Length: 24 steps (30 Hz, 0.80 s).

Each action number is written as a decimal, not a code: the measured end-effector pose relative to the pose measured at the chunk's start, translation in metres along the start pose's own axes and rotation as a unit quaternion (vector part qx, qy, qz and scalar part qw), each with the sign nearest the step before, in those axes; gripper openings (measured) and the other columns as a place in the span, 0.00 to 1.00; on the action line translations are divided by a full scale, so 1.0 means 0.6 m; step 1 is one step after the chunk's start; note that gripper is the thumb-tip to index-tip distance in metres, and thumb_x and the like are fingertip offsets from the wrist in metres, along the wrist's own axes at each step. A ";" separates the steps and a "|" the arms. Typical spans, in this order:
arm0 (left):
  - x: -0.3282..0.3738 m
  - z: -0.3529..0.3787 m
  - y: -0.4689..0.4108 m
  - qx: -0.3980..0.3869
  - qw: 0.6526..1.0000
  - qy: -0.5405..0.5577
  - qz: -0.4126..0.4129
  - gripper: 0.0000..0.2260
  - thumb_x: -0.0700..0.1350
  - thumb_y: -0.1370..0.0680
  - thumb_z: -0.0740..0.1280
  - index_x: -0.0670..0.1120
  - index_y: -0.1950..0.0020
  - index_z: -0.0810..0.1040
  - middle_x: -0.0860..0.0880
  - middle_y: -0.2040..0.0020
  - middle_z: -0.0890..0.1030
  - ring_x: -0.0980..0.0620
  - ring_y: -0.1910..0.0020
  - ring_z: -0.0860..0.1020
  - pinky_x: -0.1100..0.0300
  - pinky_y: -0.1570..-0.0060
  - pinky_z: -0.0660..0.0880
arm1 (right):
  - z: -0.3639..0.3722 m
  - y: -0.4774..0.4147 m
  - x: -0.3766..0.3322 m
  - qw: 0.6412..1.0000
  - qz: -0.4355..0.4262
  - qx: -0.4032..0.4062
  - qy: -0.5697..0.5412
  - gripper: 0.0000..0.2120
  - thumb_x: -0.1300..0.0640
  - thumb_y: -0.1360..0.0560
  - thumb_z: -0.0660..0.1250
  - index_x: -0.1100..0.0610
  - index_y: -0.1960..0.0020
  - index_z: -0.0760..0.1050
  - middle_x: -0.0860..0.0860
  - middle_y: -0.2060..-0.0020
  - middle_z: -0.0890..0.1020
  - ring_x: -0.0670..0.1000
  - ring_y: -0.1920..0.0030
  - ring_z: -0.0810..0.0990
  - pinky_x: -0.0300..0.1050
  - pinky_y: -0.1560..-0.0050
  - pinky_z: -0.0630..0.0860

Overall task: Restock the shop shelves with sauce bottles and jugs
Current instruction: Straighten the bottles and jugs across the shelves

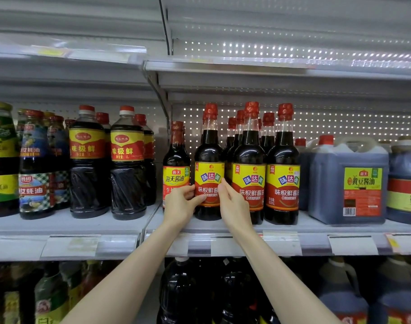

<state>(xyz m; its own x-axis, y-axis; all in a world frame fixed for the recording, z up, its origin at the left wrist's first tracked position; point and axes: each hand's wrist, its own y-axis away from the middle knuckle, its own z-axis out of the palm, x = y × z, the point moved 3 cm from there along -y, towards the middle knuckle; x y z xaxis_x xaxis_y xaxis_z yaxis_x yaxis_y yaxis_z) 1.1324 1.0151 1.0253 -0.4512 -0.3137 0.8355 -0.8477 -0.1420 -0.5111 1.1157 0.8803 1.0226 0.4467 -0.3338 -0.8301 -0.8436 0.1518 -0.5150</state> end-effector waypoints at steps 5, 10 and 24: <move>-0.001 0.001 -0.002 -0.004 1.000 0.000 0.003 0.24 0.41 0.26 0.72 0.38 0.31 0.72 0.41 0.37 0.78 0.47 0.38 0.77 0.49 0.41 0.76 | -0.001 -0.001 -0.001 1.000 0.003 -0.005 0.012 0.22 0.46 0.17 0.51 0.50 0.25 0.63 0.48 0.33 0.73 0.45 0.39 0.69 0.33 0.47 0.71; -0.001 0.004 -0.001 0.005 1.000 0.001 0.008 0.24 0.41 0.27 0.73 0.38 0.32 0.73 0.41 0.38 0.79 0.47 0.39 0.77 0.50 0.41 0.77 | -0.004 -0.001 -0.002 1.000 0.006 -0.015 -0.002 0.22 0.47 0.17 0.51 0.51 0.24 0.62 0.49 0.34 0.73 0.42 0.44 0.68 0.26 0.61 0.66; -0.002 0.007 -0.002 0.014 1.000 -0.012 0.017 0.24 0.42 0.27 0.73 0.38 0.32 0.73 0.41 0.39 0.79 0.47 0.40 0.78 0.50 0.42 0.77 | -0.005 -0.005 0.003 0.999 0.003 -0.036 -0.017 0.23 0.45 0.17 0.50 0.50 0.24 0.61 0.49 0.34 0.74 0.44 0.41 0.70 0.33 0.52 0.69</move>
<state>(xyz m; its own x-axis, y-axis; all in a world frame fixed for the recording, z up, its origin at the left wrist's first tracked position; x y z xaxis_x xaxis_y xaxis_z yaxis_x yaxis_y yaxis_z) 1.1349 1.0118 1.0239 -0.4728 -0.3421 0.8121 -0.8235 -0.1563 -0.5453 1.1180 0.8762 1.0231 0.4507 -0.3013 -0.8403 -0.8649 0.0856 -0.4946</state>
